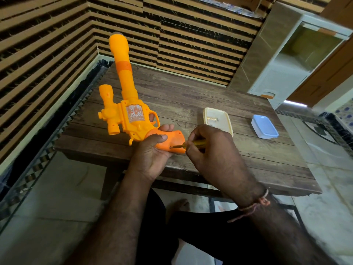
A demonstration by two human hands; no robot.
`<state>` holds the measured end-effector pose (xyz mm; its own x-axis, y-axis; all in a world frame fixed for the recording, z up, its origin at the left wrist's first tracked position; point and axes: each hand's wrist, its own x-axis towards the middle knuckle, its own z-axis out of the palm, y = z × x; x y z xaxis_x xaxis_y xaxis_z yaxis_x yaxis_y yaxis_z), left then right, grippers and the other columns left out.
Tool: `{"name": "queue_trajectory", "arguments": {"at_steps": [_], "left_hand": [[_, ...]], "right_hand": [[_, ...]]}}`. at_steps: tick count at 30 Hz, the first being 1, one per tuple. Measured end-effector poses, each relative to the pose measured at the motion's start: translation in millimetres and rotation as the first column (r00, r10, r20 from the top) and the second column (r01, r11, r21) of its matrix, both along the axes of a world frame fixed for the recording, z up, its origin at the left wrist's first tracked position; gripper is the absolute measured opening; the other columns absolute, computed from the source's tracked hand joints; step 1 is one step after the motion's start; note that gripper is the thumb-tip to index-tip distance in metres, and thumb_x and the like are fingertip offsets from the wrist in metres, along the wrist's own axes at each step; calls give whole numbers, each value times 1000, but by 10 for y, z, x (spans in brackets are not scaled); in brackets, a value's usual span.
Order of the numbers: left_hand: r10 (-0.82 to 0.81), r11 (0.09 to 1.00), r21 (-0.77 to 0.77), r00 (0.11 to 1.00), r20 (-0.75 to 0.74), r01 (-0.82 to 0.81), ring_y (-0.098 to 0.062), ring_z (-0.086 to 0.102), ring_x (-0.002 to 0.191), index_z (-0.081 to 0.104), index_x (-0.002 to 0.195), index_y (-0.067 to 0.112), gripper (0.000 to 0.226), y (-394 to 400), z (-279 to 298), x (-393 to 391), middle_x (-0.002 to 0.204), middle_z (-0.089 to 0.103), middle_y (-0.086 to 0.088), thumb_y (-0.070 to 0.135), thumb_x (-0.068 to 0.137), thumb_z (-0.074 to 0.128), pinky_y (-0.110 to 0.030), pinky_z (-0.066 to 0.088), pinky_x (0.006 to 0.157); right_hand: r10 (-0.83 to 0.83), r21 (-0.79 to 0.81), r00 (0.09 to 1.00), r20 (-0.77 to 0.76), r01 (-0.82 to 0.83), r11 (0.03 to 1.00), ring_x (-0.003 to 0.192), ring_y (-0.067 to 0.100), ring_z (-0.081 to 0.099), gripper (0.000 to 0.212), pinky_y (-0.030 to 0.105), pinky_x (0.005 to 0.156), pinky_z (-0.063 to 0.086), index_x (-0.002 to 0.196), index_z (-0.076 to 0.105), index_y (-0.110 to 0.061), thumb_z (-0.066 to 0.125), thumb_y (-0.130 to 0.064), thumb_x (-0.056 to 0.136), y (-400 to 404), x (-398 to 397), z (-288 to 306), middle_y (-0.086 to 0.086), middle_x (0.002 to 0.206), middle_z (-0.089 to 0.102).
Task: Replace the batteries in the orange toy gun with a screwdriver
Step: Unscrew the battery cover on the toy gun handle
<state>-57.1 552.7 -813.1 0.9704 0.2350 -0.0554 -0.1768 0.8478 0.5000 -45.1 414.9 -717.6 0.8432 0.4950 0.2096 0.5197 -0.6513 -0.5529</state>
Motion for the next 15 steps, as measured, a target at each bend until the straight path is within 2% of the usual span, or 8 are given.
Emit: {"name": "queue_trajectory", "arguments": {"at_steps": [3, 4, 5, 7, 9, 11, 13, 15], "left_hand": [[3, 1000, -17, 1000, -18, -4, -12, 73, 90, 79, 68, 24, 40, 9, -28, 19, 82, 74, 6, -2, 78, 51, -53, 47, 90], [6, 1000, -27, 1000, -19, -6, -13, 73, 92, 79, 75, 24, 37, 9, -40, 26, 83, 74, 5, -1, 75, 51, -52, 49, 87], [12, 999, -40, 1000, -8, -12, -14, 73, 94, 76, 88, 27, 40, 9, -50, 30, 85, 74, 4, -1, 73, 51, -51, 52, 84], [33, 998, -58, 999, 20, -31, -17, 71, 99, 59, 114, 33, 56, 14, -87, 43, 88, 71, 2, -3, 73, 50, -50, 57, 77], [46, 998, -52, 999, 22, -44, -19, 70, 101, 50, 123, 35, 64, 11, -90, 46, 88, 71, 1, -5, 73, 50, -50, 58, 71], [37, 999, -31, 999, 31, -36, -21, 69, 102, 57, 121, 36, 63, 1, -84, 44, 88, 71, 1, -4, 73, 50, -51, 56, 72], [18, 999, -30, 999, 34, -17, -21, 71, 95, 71, 102, 36, 53, 10, -85, 36, 86, 72, 3, -2, 74, 49, -50, 54, 77], [11, 1000, -25, 1000, 4, -11, -23, 70, 96, 77, 86, 29, 41, 26, -97, 38, 89, 73, 2, 1, 74, 50, -49, 55, 78]], "right_hand": [[-28, -49, 999, 14, 29, 998, 70, 14, 60, 12, 31, 64, 50, 86, 64, -19, 64, -31, 88, 19, 3, 23, -3, 77, 64], [-34, -90, 999, 22, 36, 995, 72, 17, 60, 15, 31, 64, 50, 88, 64, -19, 63, -34, 89, 30, 3, 38, -1, 78, 65], [-34, -133, 999, 34, 39, 990, 74, 18, 61, 17, 31, 63, 49, 89, 64, -19, 61, -37, 90, 40, 7, 50, 0, 80, 65], [1, -182, 999, 46, 8, 983, 76, 21, 61, 20, 30, 62, 46, 91, 63, -20, 58, -39, 92, 67, 20, 85, 2, 81, 66], [75, -216, 997, 33, -66, 974, 75, 22, 61, 15, 31, 62, 47, 92, 62, -20, 58, -34, 93, 92, 45, 133, 2, 80, 65], [146, -270, 989, 3, -140, 953, 74, 18, 58, 6, 28, 63, 43, 94, 62, -23, 59, -27, 91, 107, 74, 186, -5, 77, 60], [203, -320, 979, -15, -197, 927, 74, 13, 55, 12, 23, 61, 37, 97, 62, -26, 62, -20, 88, 108, 104, 234, -12, 73, 53], [228, -342, 973, -35, -226, 912, 74, 11, 55, 18, 18, 56, 36, 99, 62, -26, 65, -16, 85, 112, 140, 273, -16, 71, 49]]}}
